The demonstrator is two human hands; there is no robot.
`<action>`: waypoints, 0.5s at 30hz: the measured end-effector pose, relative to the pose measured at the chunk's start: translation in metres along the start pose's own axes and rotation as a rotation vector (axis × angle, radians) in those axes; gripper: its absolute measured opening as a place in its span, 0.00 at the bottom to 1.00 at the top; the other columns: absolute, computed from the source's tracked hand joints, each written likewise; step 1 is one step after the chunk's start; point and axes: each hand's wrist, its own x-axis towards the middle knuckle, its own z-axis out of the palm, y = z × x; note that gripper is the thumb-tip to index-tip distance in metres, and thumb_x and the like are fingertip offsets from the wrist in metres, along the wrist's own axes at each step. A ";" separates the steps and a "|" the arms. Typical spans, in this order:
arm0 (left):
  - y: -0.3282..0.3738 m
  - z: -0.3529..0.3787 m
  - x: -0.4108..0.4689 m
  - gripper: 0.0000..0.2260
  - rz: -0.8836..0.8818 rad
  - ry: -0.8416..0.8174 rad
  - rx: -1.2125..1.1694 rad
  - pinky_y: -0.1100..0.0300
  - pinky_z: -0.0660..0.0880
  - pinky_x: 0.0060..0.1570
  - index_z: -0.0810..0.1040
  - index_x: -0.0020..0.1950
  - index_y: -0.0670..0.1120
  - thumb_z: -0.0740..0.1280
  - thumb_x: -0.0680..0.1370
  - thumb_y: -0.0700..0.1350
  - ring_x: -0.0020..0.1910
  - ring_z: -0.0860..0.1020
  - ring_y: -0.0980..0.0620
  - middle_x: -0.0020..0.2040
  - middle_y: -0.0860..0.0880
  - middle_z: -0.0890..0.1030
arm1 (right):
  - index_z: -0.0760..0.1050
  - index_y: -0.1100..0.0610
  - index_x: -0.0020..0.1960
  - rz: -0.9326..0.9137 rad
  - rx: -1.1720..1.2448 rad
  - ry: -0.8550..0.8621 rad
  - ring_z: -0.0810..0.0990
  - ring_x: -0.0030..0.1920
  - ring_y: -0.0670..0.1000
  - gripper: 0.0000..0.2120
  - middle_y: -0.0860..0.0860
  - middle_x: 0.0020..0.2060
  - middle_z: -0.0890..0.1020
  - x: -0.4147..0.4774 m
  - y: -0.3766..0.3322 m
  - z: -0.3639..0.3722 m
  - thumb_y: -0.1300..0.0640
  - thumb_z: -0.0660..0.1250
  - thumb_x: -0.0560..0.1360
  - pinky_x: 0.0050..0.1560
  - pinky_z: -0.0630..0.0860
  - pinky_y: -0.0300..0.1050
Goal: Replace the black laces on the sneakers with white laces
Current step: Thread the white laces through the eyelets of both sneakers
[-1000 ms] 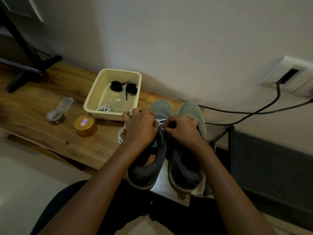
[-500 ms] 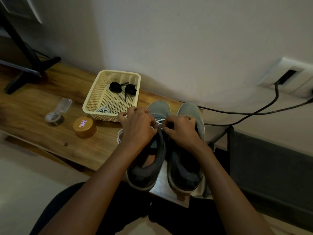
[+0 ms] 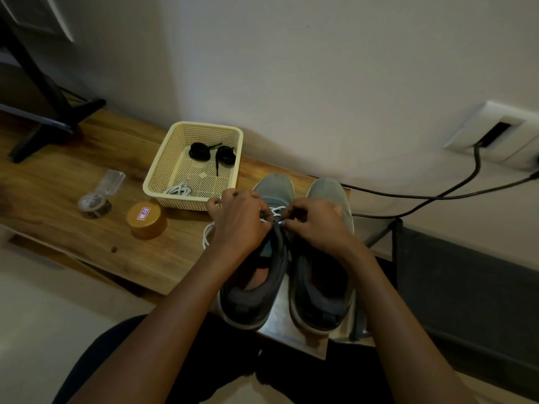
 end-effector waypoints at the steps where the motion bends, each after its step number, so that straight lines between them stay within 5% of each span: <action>1: 0.000 0.001 0.000 0.04 -0.006 -0.009 -0.017 0.48 0.53 0.65 0.82 0.48 0.56 0.69 0.75 0.50 0.69 0.59 0.50 0.67 0.57 0.71 | 0.80 0.52 0.44 -0.008 -0.037 -0.016 0.75 0.50 0.47 0.03 0.44 0.40 0.78 -0.001 -0.002 0.001 0.55 0.67 0.74 0.65 0.58 0.53; 6: 0.000 0.000 0.001 0.02 -0.026 -0.049 -0.046 0.48 0.53 0.65 0.82 0.45 0.56 0.71 0.73 0.50 0.69 0.59 0.51 0.67 0.57 0.70 | 0.76 0.52 0.41 -0.002 -0.064 -0.001 0.76 0.52 0.50 0.04 0.48 0.43 0.80 -0.001 -0.007 0.002 0.56 0.66 0.75 0.65 0.57 0.53; 10: 0.001 -0.001 0.000 0.05 -0.040 -0.070 -0.052 0.47 0.53 0.65 0.82 0.49 0.56 0.71 0.74 0.50 0.70 0.58 0.50 0.67 0.57 0.70 | 0.71 0.49 0.37 -0.009 0.088 -0.003 0.79 0.49 0.54 0.09 0.51 0.41 0.81 0.000 -0.002 0.005 0.60 0.63 0.75 0.63 0.66 0.62; 15: 0.002 -0.004 0.000 0.06 -0.046 -0.078 -0.055 0.48 0.54 0.63 0.82 0.50 0.56 0.70 0.74 0.51 0.69 0.59 0.49 0.66 0.56 0.71 | 0.67 0.48 0.36 0.035 0.215 0.030 0.80 0.45 0.51 0.12 0.43 0.34 0.80 -0.002 0.002 0.000 0.59 0.61 0.76 0.61 0.68 0.62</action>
